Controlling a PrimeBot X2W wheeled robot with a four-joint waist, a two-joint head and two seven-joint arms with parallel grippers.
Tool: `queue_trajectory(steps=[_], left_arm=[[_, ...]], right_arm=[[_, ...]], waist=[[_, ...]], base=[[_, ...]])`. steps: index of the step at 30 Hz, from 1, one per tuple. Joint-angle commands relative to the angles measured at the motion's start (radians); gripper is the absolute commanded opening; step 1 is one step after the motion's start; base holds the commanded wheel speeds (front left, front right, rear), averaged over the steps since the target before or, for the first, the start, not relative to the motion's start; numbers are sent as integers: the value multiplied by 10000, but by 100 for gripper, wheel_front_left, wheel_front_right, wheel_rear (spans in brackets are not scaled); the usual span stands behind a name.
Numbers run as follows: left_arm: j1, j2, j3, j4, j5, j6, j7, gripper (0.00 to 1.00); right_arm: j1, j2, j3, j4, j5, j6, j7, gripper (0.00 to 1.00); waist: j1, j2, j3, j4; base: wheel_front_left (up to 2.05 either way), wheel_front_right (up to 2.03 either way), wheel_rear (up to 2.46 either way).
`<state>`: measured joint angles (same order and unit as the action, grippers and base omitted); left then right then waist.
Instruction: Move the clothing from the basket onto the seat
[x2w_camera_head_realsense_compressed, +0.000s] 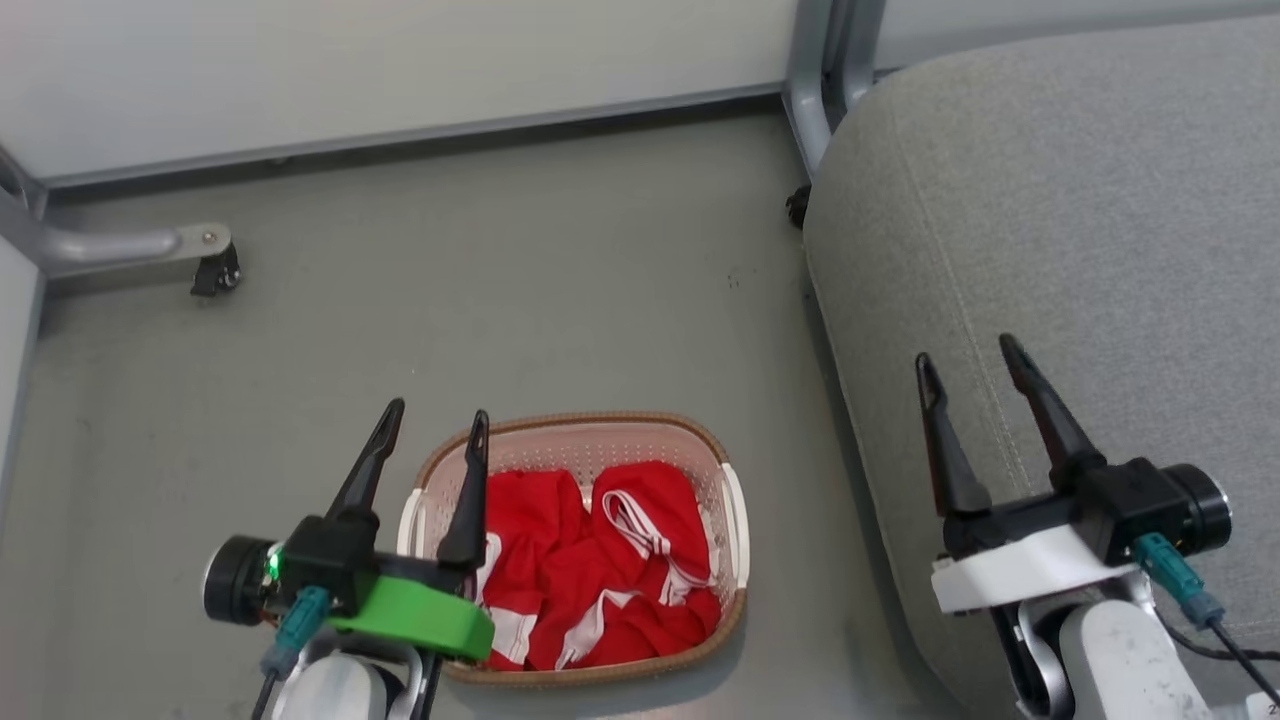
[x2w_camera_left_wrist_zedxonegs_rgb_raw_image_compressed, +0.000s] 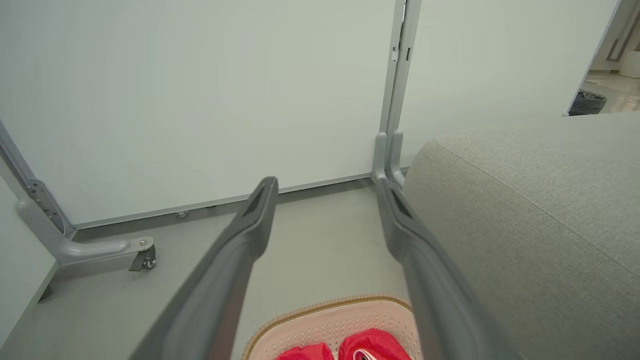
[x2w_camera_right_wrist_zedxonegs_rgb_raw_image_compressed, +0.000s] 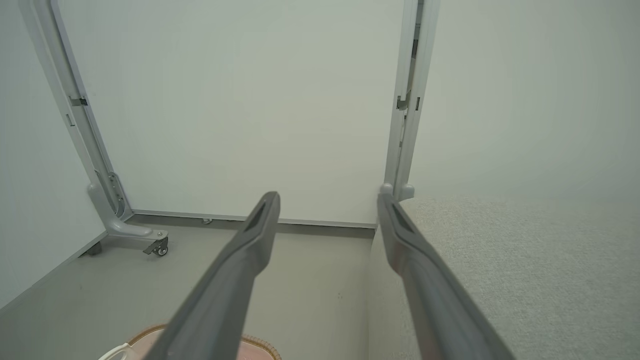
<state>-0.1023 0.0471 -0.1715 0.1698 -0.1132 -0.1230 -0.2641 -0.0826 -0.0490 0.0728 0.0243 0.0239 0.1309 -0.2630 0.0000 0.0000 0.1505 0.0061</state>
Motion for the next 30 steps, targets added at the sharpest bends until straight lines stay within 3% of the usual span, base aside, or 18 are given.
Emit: queue_trajectory(steps=[1,13,23,30], left_arm=[[-1248,55,-499,361,-105,-81,-5,100],[-4400,699,-2857,2880,-20,-83,-5,100],[-6673,1310,-4991,5551,-41,-82,-6,100],[-7605,1541,-5348,6877,-714,-82,-6,100]], right_arm=[[-820,-26,-275,-329,-217,-3,-28,100],[-2612,-30,-814,-1572,-489,-3,-28,100],[-2892,-20,-1097,-2492,-135,-3,-28,100],[-3196,-19,-1263,-2886,244,-3,-28,100]], waist=[[0,0,2375,182],[0,0,5536,-313],[0,0,6955,-1038],[0,0,7762,-1503]], base=[[0,0,0],[0,0,0],[0,0,0],[0,0,0]])
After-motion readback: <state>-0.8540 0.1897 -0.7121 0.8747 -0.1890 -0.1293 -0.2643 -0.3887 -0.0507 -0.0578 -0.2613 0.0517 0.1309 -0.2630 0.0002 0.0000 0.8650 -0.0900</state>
